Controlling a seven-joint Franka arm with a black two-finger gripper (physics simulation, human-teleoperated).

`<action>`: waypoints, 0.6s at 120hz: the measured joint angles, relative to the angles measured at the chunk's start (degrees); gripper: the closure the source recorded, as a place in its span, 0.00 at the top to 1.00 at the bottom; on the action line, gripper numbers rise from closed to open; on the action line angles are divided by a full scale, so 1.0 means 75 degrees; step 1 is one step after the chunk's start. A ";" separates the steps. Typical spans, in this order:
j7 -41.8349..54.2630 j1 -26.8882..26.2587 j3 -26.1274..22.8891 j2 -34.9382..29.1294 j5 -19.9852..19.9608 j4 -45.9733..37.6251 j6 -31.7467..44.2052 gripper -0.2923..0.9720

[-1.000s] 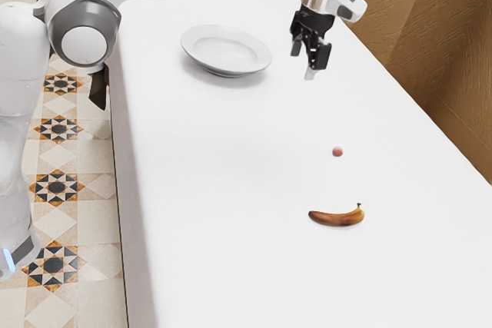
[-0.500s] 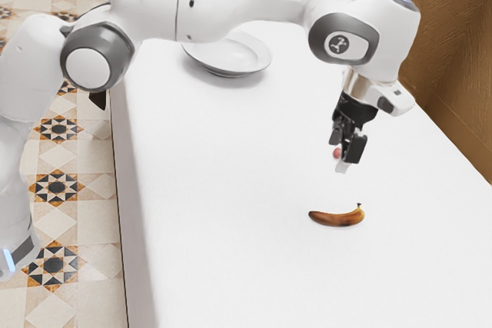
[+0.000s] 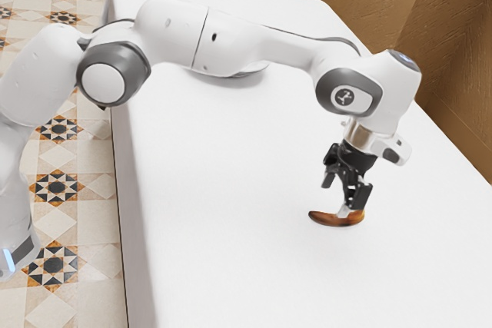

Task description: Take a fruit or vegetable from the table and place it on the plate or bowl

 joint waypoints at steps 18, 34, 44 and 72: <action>-0.0317 0.0131 0.0154 0.0210 0.0009 0.0061 0.0292 0.77; -0.0471 0.0148 0.0171 0.0585 -0.0020 0.0120 0.0905 0.77; -0.0520 0.0199 0.0172 0.0695 -0.0027 0.0187 0.1182 0.77; -0.0509 0.0298 0.0184 0.0886 -0.0018 0.0185 0.1669 0.77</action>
